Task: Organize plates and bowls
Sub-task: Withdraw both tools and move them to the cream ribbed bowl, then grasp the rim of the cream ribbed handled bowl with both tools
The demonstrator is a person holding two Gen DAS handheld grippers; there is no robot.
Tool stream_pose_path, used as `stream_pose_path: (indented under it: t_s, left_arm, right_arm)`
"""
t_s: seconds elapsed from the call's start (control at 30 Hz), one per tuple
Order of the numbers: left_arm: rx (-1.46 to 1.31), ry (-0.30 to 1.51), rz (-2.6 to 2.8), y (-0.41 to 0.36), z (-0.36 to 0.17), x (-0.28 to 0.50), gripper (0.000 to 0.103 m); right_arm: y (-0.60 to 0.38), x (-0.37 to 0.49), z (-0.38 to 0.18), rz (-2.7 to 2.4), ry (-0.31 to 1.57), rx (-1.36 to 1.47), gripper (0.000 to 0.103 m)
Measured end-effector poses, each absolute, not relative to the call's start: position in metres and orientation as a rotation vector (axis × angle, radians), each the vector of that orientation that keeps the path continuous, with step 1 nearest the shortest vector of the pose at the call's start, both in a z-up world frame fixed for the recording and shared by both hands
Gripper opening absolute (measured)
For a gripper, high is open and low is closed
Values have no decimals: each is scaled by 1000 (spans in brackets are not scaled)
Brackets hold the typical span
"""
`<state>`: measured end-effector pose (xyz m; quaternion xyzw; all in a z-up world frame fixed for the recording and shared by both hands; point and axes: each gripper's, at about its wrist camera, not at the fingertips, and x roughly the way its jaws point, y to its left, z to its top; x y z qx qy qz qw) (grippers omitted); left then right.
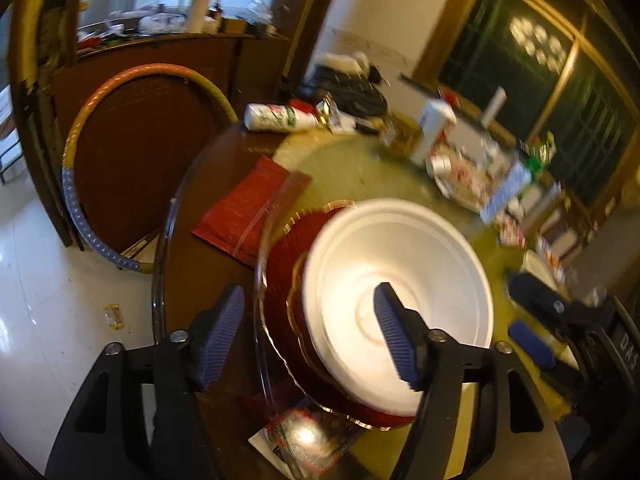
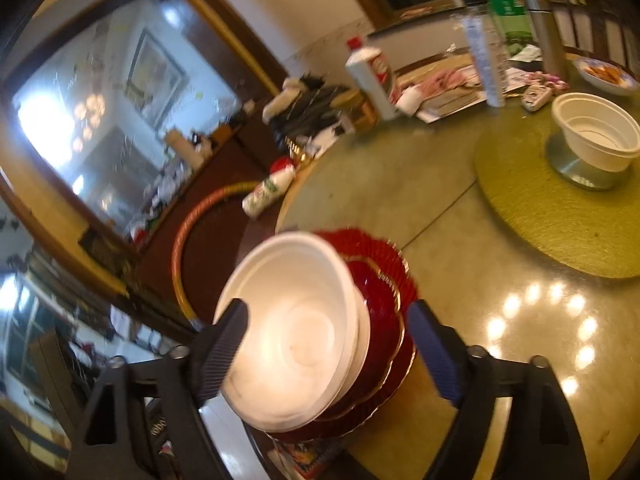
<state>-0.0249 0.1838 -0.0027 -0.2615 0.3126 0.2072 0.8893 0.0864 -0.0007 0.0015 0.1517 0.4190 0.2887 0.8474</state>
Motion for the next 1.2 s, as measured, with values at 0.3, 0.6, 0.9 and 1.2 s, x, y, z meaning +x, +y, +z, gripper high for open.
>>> stream_pose_path:
  t_s: [0.3,0.6,0.9,1.2]
  left_arm:
    - [-591,501,431,174,24,-31,83]
    - [-418,604,211,96,33,21,83]
    - [-357,777,29,7,33,120,83]
    - [-374,920,27,-51,5,226,83]
  right_arm:
    - [-48,97,4,554,880,443,95]
    - [-116,108,6,486,872,477,95]
    - [-227,170,3,295,918,683,96]
    - [-290,246,-16,153,1015,782,89]
